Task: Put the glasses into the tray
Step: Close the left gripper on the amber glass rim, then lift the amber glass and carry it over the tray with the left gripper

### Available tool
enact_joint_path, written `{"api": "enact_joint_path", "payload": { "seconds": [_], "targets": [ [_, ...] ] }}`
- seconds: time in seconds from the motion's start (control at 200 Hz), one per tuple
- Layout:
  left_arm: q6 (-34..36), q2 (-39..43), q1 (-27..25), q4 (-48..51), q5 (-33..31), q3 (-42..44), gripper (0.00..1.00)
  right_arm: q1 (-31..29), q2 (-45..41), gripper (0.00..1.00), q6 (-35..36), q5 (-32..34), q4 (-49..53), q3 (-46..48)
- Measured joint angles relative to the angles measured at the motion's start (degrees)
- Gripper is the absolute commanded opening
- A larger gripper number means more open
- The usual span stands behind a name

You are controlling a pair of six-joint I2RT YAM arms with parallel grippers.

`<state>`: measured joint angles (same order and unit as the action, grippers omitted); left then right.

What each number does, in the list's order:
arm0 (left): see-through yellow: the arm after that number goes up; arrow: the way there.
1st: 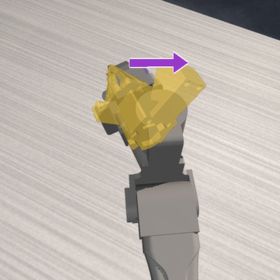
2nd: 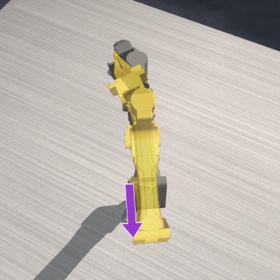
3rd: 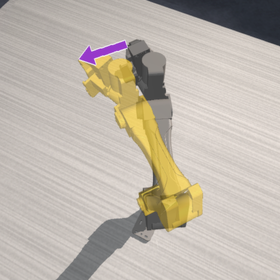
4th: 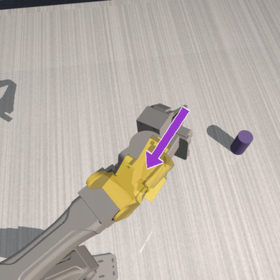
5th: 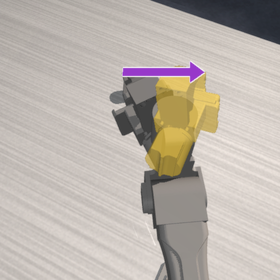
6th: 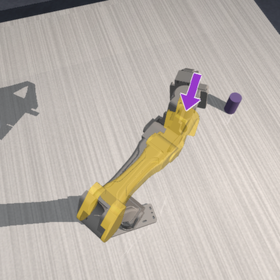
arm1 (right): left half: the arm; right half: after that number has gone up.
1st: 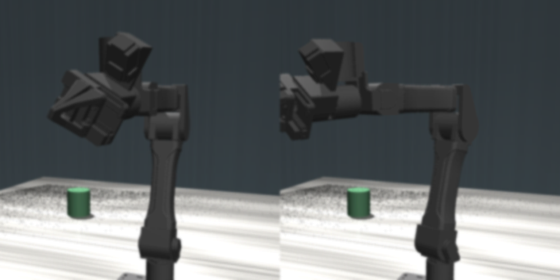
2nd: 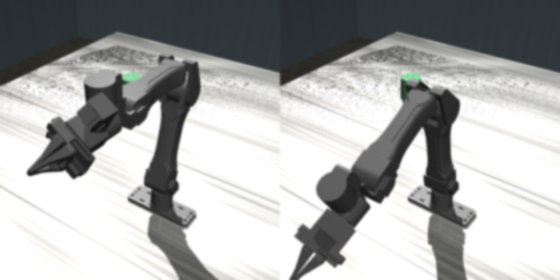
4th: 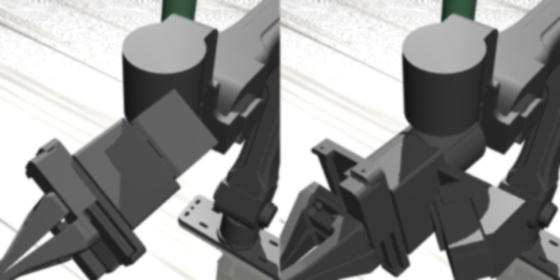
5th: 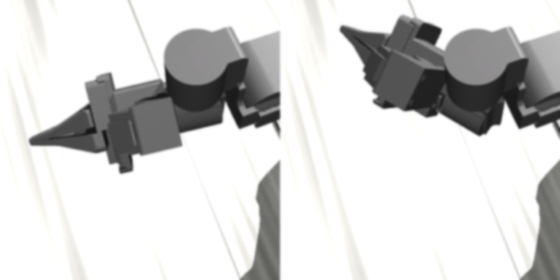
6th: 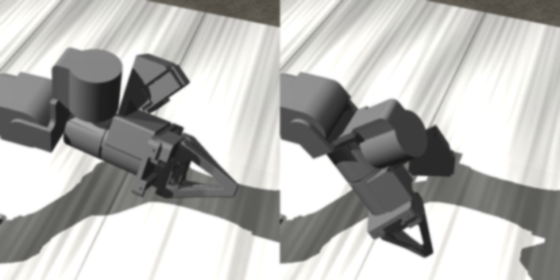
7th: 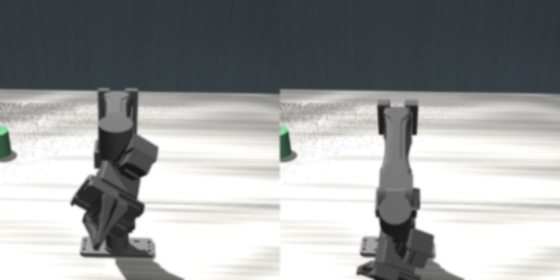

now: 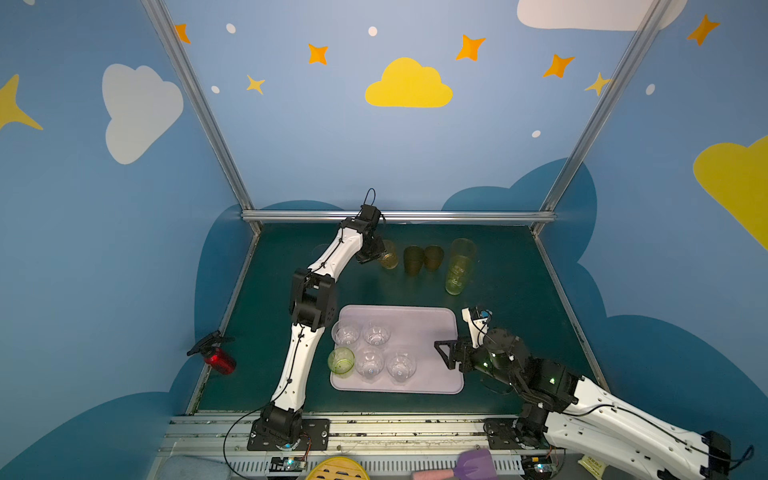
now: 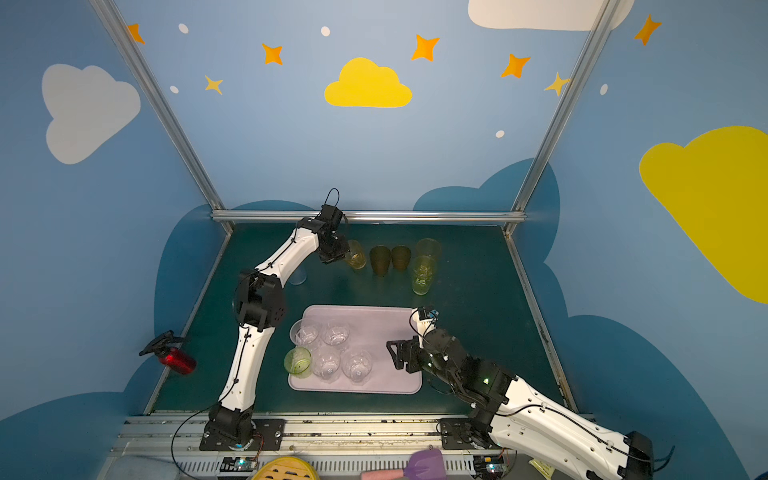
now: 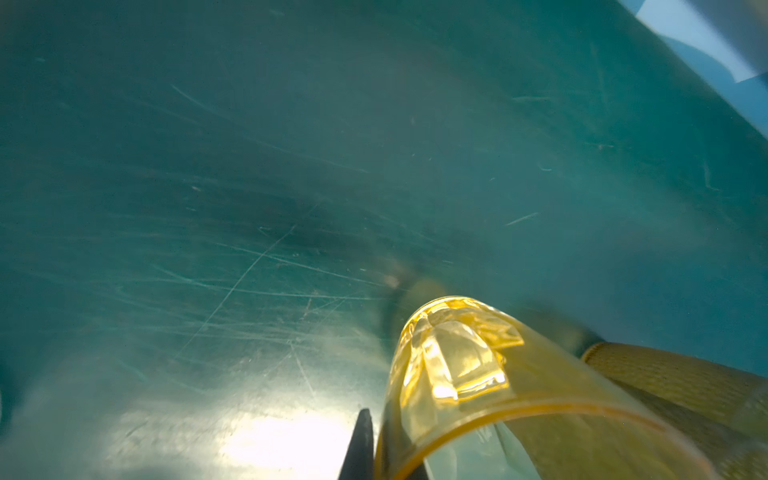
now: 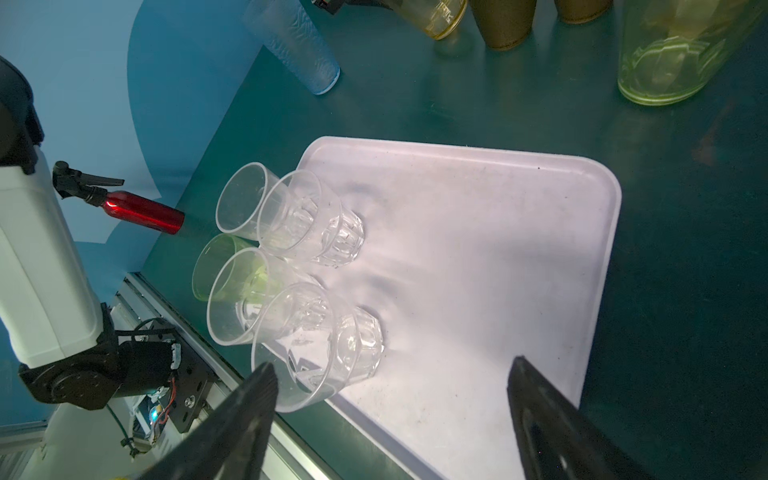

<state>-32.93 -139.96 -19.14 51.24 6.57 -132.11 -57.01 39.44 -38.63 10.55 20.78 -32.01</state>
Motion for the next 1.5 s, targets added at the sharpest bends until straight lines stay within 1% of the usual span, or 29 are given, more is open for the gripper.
{"api": "enact_joint_path", "payload": {
  "seconds": [0.145,0.335,0.571,0.711,0.886,1.066,1.312,1.502],
  "targets": [
    [-0.3,6.6,-0.4,-2.1,-0.1,7.0,0.04,0.8,-0.3,0.86,1.4,-0.5,0.0,-0.4],
    [-1.0,16.1,-1.8,-5.7,-2.3,16.8,0.04,3.8,-1.7,0.86,2.8,-1.2,-0.4,-2.6],
    [-2.0,25.6,-5.1,-7.3,-6.0,27.4,0.04,7.1,-1.8,0.86,1.5,-5.4,-1.2,-2.7],
    [-2.3,29.6,-7.8,-6.9,-8.5,30.3,0.04,8.2,-2.5,0.86,-0.3,-7.7,-1.2,-2.6],
    [-2.5,35.4,-12.7,-5.4,-11.6,34.2,0.04,9.7,-2.8,0.86,-2.8,-11.3,-1.3,-2.0],
    [-2.8,40.8,-17.2,-4.6,-13.1,39.1,0.04,10.3,-6.1,0.86,-7.3,-14.7,-4.0,2.9],
    [-3.3,45.7,-19.9,-4.3,-14.3,45.4,0.04,10.5,-9.6,0.86,-11.0,-16.3,-4.8,6.3],
    [-2.8,47.3,-22.0,-3.8,-17.4,46.5,0.04,10.8,-11.4,0.86,-11.7,-16.2,-4.7,6.4]
  ]
}}
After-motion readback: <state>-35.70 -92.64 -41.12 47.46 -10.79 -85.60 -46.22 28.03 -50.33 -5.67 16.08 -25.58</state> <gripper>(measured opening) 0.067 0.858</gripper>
